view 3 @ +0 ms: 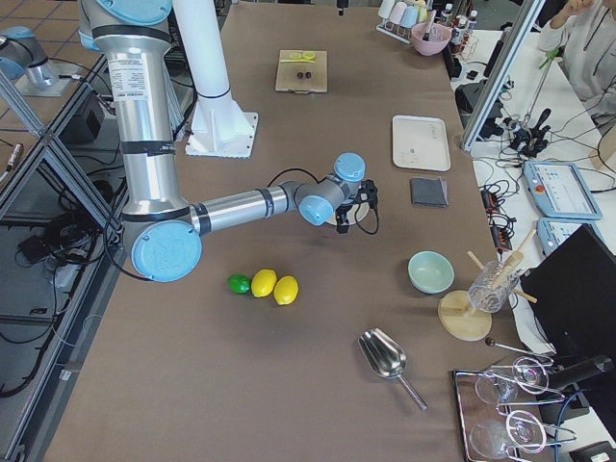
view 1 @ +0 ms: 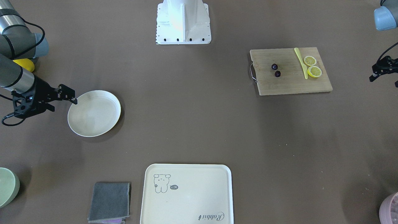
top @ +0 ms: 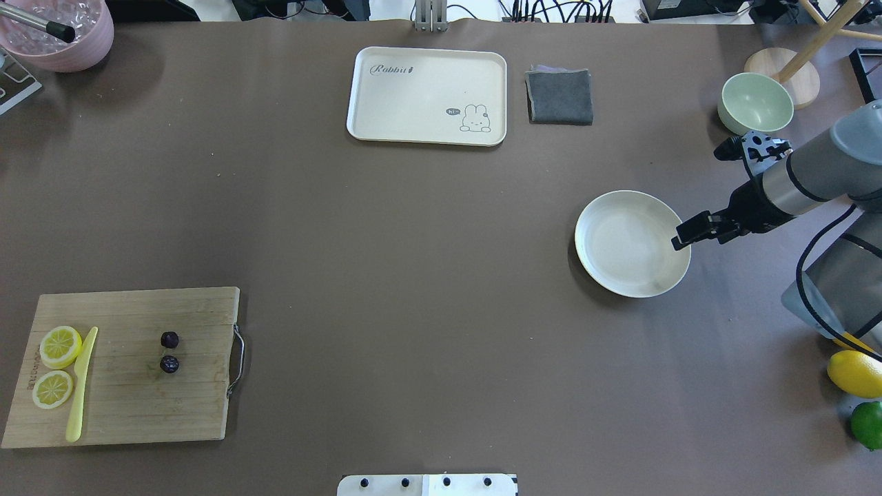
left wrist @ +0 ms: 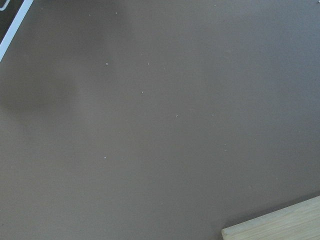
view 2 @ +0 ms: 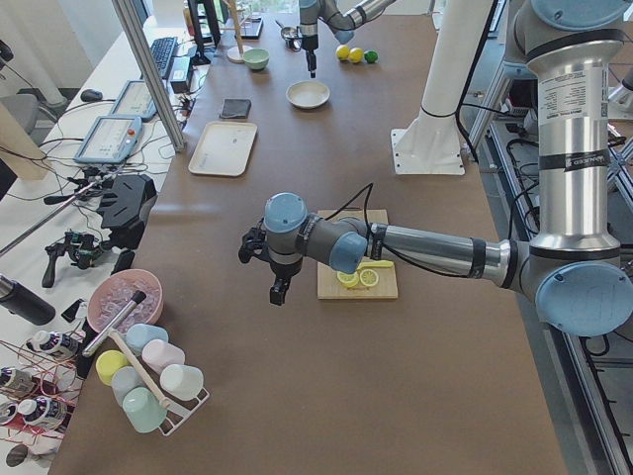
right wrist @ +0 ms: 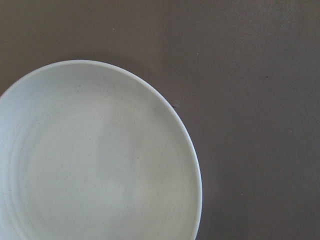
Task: Place red cherry on plate
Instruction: 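Reach the right gripper to the rim of the white plate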
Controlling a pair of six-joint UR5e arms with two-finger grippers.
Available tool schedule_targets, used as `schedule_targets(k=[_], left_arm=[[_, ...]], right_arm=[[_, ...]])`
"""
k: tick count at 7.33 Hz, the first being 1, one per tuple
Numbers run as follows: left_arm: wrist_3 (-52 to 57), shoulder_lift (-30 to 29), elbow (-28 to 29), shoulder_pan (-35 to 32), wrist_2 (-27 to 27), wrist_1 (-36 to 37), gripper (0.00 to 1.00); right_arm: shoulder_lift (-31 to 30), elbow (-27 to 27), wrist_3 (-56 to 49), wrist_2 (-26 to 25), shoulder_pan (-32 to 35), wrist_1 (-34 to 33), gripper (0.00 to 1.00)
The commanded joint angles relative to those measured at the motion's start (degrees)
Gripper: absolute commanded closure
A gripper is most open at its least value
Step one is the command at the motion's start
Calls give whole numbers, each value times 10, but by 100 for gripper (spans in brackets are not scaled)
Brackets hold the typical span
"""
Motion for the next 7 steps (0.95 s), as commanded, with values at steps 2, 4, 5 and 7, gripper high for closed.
schedule_targets(k=[2, 4, 5, 7], left_arm=[[-37, 8, 4, 2, 0, -39, 2], [-71, 8, 2, 2, 1, -40, 2], [-77, 6, 3, 2, 2, -39, 2], [-77, 1, 4, 2, 7, -39, 2]], right_arm=[[26, -45, 50, -12, -22, 54, 5], [29, -55, 51, -24, -21, 55, 89], [29, -51, 61, -22, -20, 55, 100], [30, -39, 103, -22, -20, 58, 100]])
